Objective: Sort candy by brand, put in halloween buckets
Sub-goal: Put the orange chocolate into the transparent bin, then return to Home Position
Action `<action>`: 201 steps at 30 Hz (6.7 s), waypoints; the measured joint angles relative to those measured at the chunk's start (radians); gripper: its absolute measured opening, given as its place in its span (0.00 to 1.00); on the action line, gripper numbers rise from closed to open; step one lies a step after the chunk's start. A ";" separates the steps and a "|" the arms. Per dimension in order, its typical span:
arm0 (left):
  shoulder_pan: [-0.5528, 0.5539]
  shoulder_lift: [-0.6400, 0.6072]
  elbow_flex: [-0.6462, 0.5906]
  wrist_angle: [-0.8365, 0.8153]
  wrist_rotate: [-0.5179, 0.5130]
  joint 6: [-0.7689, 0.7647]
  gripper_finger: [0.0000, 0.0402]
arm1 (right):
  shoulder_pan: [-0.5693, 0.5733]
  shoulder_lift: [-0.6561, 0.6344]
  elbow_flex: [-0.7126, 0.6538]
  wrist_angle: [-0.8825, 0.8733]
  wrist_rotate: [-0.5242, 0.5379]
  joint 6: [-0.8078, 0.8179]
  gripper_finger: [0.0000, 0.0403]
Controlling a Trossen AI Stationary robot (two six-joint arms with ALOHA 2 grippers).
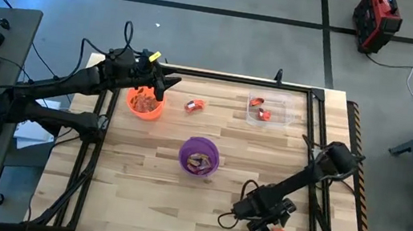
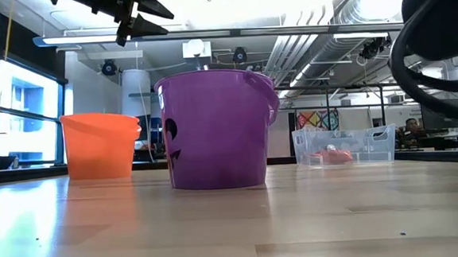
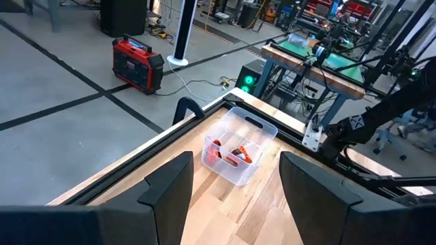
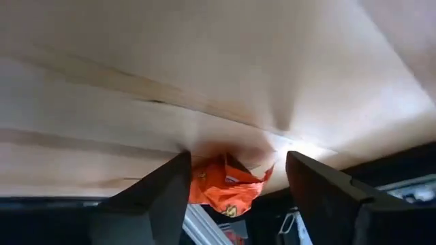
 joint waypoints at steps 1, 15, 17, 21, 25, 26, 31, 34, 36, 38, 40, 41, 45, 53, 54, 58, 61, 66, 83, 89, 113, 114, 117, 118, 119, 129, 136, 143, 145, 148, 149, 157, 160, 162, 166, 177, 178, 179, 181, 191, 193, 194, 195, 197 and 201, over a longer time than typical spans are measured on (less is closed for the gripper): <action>0.000 0.000 0.000 0.000 0.000 0.000 0.52 | 0.000 0.002 0.000 0.005 0.001 -0.011 0.56; 0.000 0.000 0.000 0.000 -0.001 0.000 0.52 | -0.015 -0.076 0.000 -0.125 0.012 -0.228 0.05; 0.001 0.000 0.000 0.000 -0.006 0.001 0.52 | -0.040 -0.118 0.000 -0.180 0.047 -0.275 0.03; 0.010 0.000 0.000 0.000 -0.010 0.010 0.52 | -0.122 -0.222 0.000 -0.272 0.148 -0.335 0.01; 0.024 0.000 0.000 0.000 -0.012 0.001 0.52 | -0.193 -0.307 0.000 -0.286 0.263 -0.332 0.01; 0.028 0.000 0.000 -0.001 -0.012 0.001 0.52 | -0.195 -0.314 -0.006 -0.279 0.272 -0.332 0.01; 0.045 0.000 0.000 -0.001 -0.011 0.001 0.52 | -0.157 -0.328 -0.143 -0.080 0.147 -0.178 0.08; 0.048 0.000 0.000 -0.001 -0.012 0.001 0.52 | -0.092 -0.343 -0.210 0.104 0.068 -0.033 0.17; 0.048 0.000 0.000 -0.001 -0.011 0.001 0.52 | -0.047 -0.349 -0.232 0.214 0.058 0.054 0.24; 0.048 0.000 0.000 -0.001 -0.011 0.001 0.52 | -0.004 -0.350 -0.238 0.281 0.052 0.117 0.32; 0.048 0.000 0.000 -0.001 -0.011 0.001 0.52 | 0.031 -0.351 -0.244 0.300 0.049 0.160 0.41; 0.048 0.000 0.000 -0.001 -0.011 0.002 0.52 | 0.045 -0.351 -0.246 0.294 0.046 0.173 0.45; 0.048 0.000 0.000 0.000 -0.011 0.017 0.52 | 0.076 -0.351 -0.246 0.199 0.047 0.209 0.57; 0.048 0.000 0.000 0.000 -0.011 0.017 0.52 | 0.124 -0.350 -0.336 0.375 0.021 0.297 0.61; 0.048 0.000 0.000 -0.001 -0.011 0.017 0.52 | 0.126 -0.350 -0.355 0.406 0.020 0.330 0.61; 0.048 0.000 0.000 -0.001 -0.011 0.017 0.52 | 0.123 -0.350 -0.395 0.430 0.031 0.380 0.61; 0.048 0.000 0.000 -0.001 -0.011 0.017 0.52 | 0.123 -0.351 -0.414 0.430 0.019 0.379 0.55; 0.048 0.000 0.000 -0.001 -0.011 0.017 0.52 | 0.115 -0.351 -0.412 0.422 0.017 0.367 0.22; 0.054 0.000 0.065 0.028 -0.003 0.018 0.52 | -0.411 -0.683 0.040 -0.051 0.762 -0.209 0.03; 0.065 0.023 0.065 0.023 0.053 -0.057 0.52 | -0.821 -0.682 0.123 -0.192 1.129 -0.500 0.02; 0.072 0.675 0.568 -0.658 0.139 0.171 0.52 | -1.324 -0.653 -0.051 0.213 0.745 -0.905 0.62; 0.077 0.717 0.583 -0.688 0.126 0.200 0.52 | -1.324 -0.658 -0.051 0.223 0.733 -0.905 0.62; 0.088 0.829 0.589 -0.751 0.056 0.274 0.52 | -1.319 -0.663 -0.051 0.231 0.699 -0.900 0.63; 0.092 0.863 0.588 -0.757 0.037 0.288 0.52 | -1.316 -0.663 -0.051 0.231 0.690 -0.900 0.63; 0.094 0.894 0.587 -0.760 0.025 0.297 0.52 | -1.312 -0.663 -0.051 0.231 0.685 -0.899 0.63; 0.119 1.050 0.589 -0.671 0.039 0.336 0.52 | -1.263 -0.664 -0.051 0.232 0.682 -0.863 0.63; 0.132 1.085 0.589 -0.637 0.116 0.365 0.52 | -1.257 -0.664 -0.051 0.235 0.683 -0.837 0.63; 0.143 1.101 0.589 -0.620 0.124 0.367 0.28 | -1.255 -0.671 -0.051 0.266 0.665 -0.796 0.63; 0.143 1.095 0.589 -0.611 0.131 0.381 0.11 | -1.255 -0.685 -0.051 0.290 0.653 -0.782 0.63; 0.145 1.051 0.590 -0.610 0.144 0.372 0.04 | -1.255 -0.727 -0.044 0.306 0.630 -0.766 0.63; 0.145 1.023 0.589 -0.605 0.146 0.365 0.05 | -1.255 -0.746 -0.035 0.306 0.621 -0.765 0.63; 0.104 0.868 0.598 -0.230 0.228 0.242 0.01 | -1.236 -0.905 0.020 0.406 0.680 -0.732 0.63; 0.067 0.914 0.639 -0.160 0.294 0.155 0.01 | -1.234 -0.945 0.021 0.461 0.733 -0.706 0.63; 0.035 0.955 0.686 -0.129 0.320 0.117 0.00 | -1.232 -0.957 0.021 0.475 0.764 -0.699 0.63; -0.031 1.059 0.792 -0.014 0.320 0.072 0.00 | -1.231 -0.956 0.021 0.470 0.814 -0.680 0.63; -0.088 1.385 1.063 0.200 0.193 0.069 0.12 | -1.229 -0.936 0.021 0.467 0.819 -0.661 0.63; -0.087 1.400 1.079 0.184 0.198 0.069 0.16 | -1.229 -0.936 0.021 0.467 0.819 -0.662 0.63; -0.087 1.410 1.094 0.164 0.201 0.070 0.20 | -1.229 -0.936 0.021 0.468 0.819 -0.663 0.63; -0.083 1.411 1.107 0.119 0.201 0.081 0.29 | -1.229 -0.936 0.021 0.467 0.820 -0.675 0.63; 0.005 1.237 1.105 -0.326 0.304 0.144 0.52 | -1.229 -0.939 0.021 0.467 0.829 -0.756 0.63; 0.012 1.154 1.044 -0.368 0.295 0.195 0.49 | -1.230 -0.939 0.021 0.462 0.830 -0.786 0.63; 0.007 1.101 0.995 -0.347 0.272 0.211 0.47 | -1.230 -0.939 0.021 0.453 0.830 -0.804 0.62; -0.001 1.041 0.931 -0.308 0.251 0.226 0.44 | -1.230 -0.939 0.021 0.439 0.830 -0.821 0.62; -0.019 0.900 0.764 -0.178 0.225 0.225 0.36 | -1.230 -0.939 0.021 0.401 0.825 -0.852 0.59; -0.059 0.566 0.340 0.151 0.202 0.150 0.14 | -1.210 -0.939 0.021 0.309 0.745 -0.891 0.42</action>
